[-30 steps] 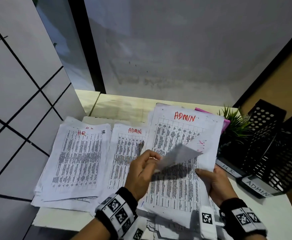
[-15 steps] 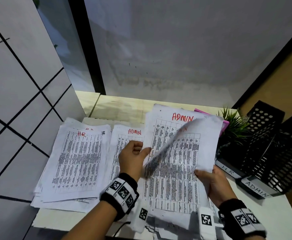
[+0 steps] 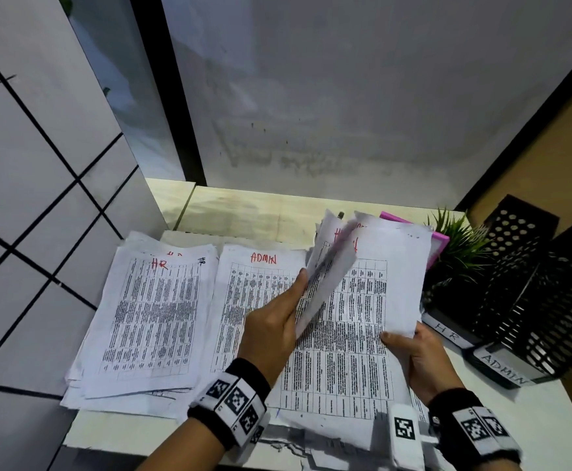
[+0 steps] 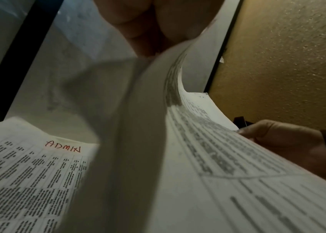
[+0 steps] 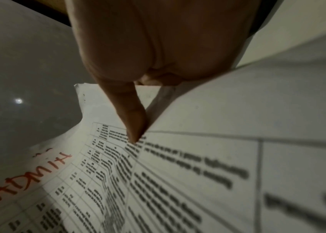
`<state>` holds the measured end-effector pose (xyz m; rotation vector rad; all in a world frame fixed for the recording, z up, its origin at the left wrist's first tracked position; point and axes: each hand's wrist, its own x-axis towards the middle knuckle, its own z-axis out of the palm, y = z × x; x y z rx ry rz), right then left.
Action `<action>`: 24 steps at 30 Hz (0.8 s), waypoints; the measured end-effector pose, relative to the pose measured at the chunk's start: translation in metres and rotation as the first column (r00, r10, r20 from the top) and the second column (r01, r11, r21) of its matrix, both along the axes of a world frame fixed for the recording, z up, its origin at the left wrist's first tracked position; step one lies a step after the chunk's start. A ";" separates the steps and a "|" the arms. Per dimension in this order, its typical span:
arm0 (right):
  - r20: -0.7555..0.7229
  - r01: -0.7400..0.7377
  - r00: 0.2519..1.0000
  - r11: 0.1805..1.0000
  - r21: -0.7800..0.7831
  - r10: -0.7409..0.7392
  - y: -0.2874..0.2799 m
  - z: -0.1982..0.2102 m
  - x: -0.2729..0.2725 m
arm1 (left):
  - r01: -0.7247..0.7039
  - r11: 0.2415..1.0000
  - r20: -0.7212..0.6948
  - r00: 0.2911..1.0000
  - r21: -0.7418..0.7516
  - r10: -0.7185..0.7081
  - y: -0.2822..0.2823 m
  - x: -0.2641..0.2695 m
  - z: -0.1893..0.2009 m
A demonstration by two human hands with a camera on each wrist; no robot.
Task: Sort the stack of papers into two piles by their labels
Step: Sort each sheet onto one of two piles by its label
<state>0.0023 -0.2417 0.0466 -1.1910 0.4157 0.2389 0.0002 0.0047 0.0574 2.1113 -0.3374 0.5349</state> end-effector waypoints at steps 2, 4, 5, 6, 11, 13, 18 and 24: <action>-0.004 -0.010 1.000 1.000 -0.001 0.010 0.000 -0.001 0.000 | 0.005 1.000 0.061 0.998 0.027 -0.006 0.001 -0.002 -0.002; -0.006 -0.012 1.000 1.000 -0.005 0.012 -0.001 -0.001 0.000 | -0.027 1.000 0.080 0.996 0.005 0.027 0.002 -0.004 -0.004; -0.012 -0.014 1.000 1.000 -0.008 0.014 -0.001 -0.002 -0.001 | -0.046 0.999 0.075 0.996 -0.028 0.048 0.002 -0.005 -0.005; -0.010 -0.019 1.000 1.000 -0.014 0.018 0.000 -0.001 -0.001 | -0.060 0.996 0.060 0.996 -0.069 0.064 0.001 -0.005 -0.006; 0.036 0.018 0.999 0.999 -0.035 -0.017 0.002 0.000 -0.003 | 0.072 0.975 -0.038 0.996 -0.208 -0.082 -0.004 -0.018 0.001; 0.034 0.027 0.999 0.999 -0.034 -0.026 0.002 0.002 -0.003 | 0.101 0.939 -0.173 0.971 -0.330 -0.165 -0.007 -0.029 0.010; -0.007 -0.001 1.000 1.000 0.000 0.001 0.002 0.002 -0.001 | 0.191 0.883 -0.334 0.875 -0.429 -0.352 0.001 -0.038 0.016; -0.040 -0.006 0.999 0.999 0.053 0.008 0.003 0.005 -0.004 | -0.165 0.832 -0.485 0.864 -0.530 -0.138 0.007 -0.029 0.008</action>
